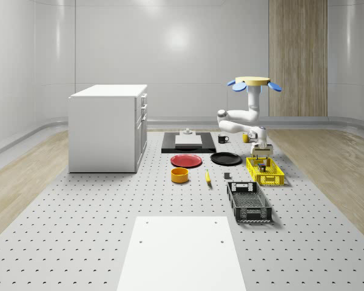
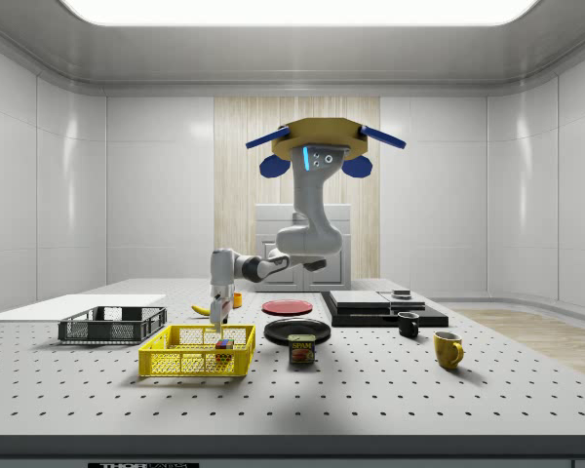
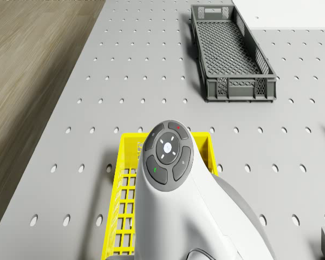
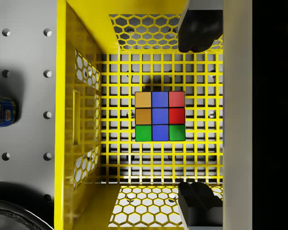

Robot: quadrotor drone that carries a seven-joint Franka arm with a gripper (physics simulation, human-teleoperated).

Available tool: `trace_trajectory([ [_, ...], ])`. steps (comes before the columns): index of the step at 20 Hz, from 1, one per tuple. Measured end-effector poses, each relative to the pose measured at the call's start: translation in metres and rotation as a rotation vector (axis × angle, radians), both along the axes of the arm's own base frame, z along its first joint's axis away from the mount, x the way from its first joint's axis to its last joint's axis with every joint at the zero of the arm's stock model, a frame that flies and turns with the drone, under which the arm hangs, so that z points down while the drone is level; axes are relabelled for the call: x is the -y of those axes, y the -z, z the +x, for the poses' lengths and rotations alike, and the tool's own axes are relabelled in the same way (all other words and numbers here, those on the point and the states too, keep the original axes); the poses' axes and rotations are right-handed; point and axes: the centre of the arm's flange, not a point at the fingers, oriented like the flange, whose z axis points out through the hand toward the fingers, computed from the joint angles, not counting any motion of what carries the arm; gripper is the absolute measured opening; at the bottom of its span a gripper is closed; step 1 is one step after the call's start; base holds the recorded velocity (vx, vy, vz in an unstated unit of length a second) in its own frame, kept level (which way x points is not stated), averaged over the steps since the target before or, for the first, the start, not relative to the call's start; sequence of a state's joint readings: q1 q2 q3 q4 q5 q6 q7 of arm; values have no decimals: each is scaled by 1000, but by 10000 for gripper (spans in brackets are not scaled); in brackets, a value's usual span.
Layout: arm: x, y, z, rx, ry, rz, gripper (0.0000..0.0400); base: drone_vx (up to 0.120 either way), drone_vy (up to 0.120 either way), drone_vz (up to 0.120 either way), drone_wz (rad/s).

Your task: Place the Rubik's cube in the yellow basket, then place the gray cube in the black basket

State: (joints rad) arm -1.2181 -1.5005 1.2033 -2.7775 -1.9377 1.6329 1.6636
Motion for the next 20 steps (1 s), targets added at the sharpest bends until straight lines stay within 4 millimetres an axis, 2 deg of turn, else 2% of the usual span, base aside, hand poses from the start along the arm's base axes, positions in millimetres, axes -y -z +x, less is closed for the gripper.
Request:
trace_trajectory([
  [4,0,3,0,0,0,0,400,0,0,120,0],
  [6,0,3,0,0,0,0,400,0,-80,120,0],
  [20,0,4,0,0,-1,0,400,0,-120,0,0],
])
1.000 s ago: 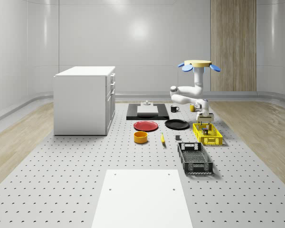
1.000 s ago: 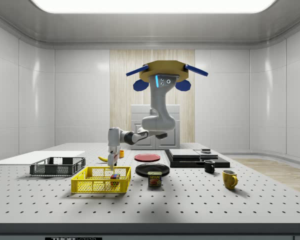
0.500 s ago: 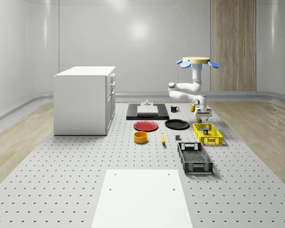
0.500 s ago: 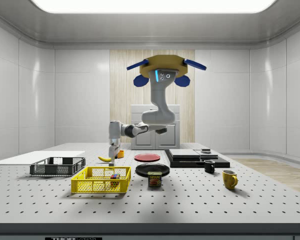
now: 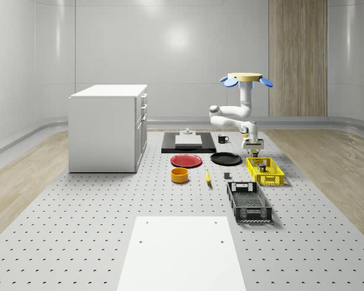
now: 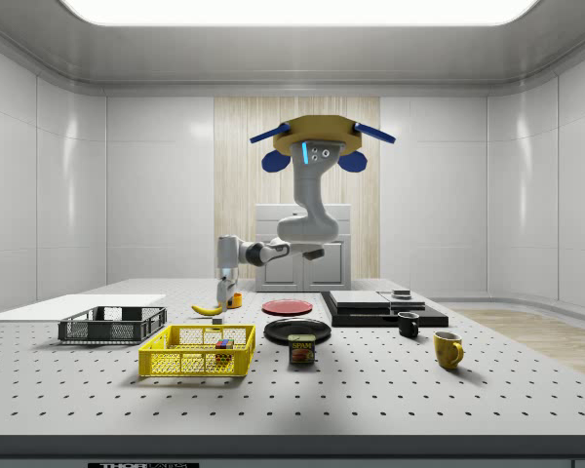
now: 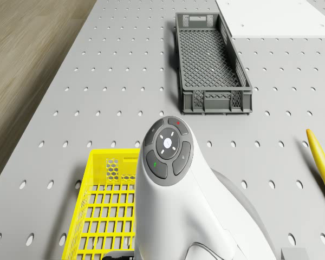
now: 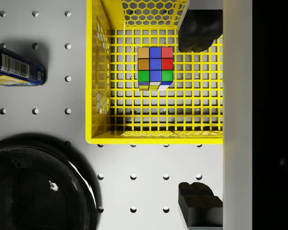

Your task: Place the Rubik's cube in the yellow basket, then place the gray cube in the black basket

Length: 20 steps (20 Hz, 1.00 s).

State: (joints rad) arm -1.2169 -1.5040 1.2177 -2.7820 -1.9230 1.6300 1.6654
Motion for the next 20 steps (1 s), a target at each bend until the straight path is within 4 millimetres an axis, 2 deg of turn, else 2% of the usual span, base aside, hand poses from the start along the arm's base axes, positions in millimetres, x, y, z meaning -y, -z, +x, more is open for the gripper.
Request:
trace_trajectory([
  [10,0,0,0,0,0,0,400,4,-120,0,0],
  [19,0,0,0,0,0,0,400,120,-120,0,0],
  [20,0,0,0,0,0,0,400,0,-120,0,0],
])
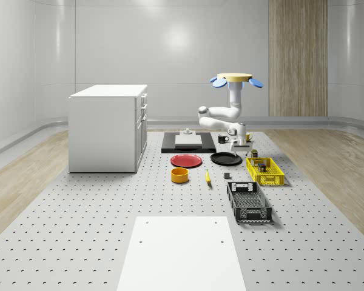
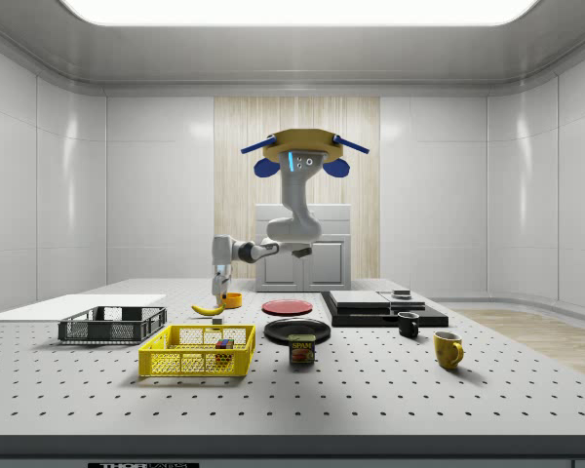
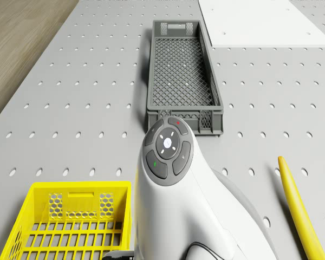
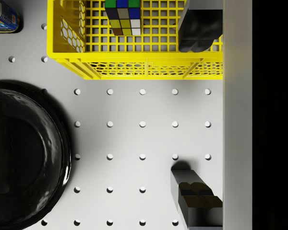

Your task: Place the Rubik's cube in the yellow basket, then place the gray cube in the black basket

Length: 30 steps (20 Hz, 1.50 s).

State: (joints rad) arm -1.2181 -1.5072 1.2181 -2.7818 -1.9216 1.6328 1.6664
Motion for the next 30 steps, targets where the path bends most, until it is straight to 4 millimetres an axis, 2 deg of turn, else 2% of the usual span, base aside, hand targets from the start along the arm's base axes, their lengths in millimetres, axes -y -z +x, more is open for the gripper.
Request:
trace_trajectory([
  [13,0,0,0,0,0,0,400,62,-120,0,0],
  [22,0,0,0,0,0,0,400,0,-120,0,0],
  [24,0,0,0,0,0,0,400,0,-20,-20,0],
  [30,0,0,0,0,0,0,400,0,0,-120,0],
])
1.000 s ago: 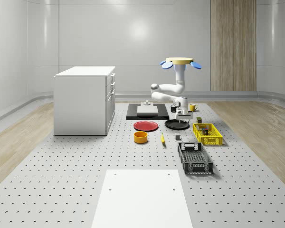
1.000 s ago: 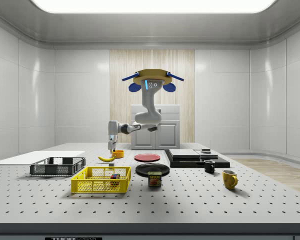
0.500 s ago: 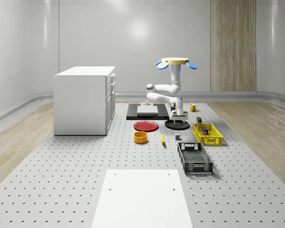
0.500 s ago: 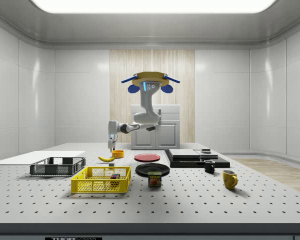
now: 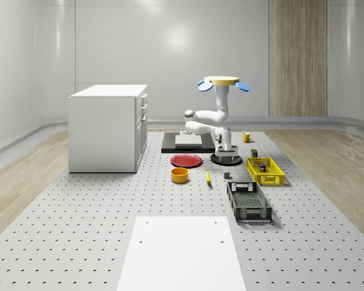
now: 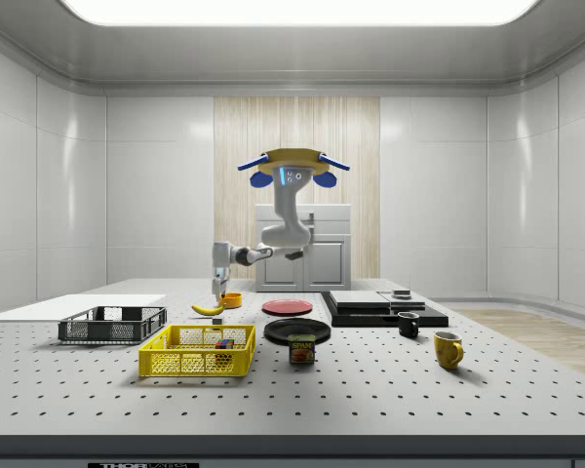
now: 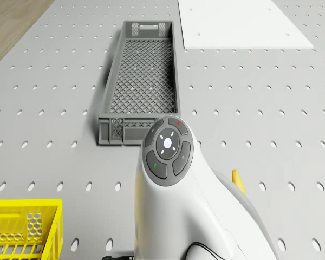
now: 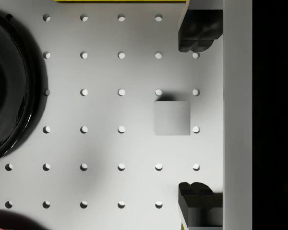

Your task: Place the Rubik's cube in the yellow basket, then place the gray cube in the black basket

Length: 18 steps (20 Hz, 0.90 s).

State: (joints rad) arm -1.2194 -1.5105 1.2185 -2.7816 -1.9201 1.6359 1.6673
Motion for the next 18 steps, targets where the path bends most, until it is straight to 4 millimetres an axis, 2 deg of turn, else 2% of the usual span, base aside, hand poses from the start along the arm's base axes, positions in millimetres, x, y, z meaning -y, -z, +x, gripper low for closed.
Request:
trace_trajectory([
  [8,0,0,0,0,0,0,400,0,0,-120,0],
  [12,0,-5,0,0,0,0,400,0,0,-10,0],
  [18,0,-26,2,0,0,0,400,0,0,0,0],
])
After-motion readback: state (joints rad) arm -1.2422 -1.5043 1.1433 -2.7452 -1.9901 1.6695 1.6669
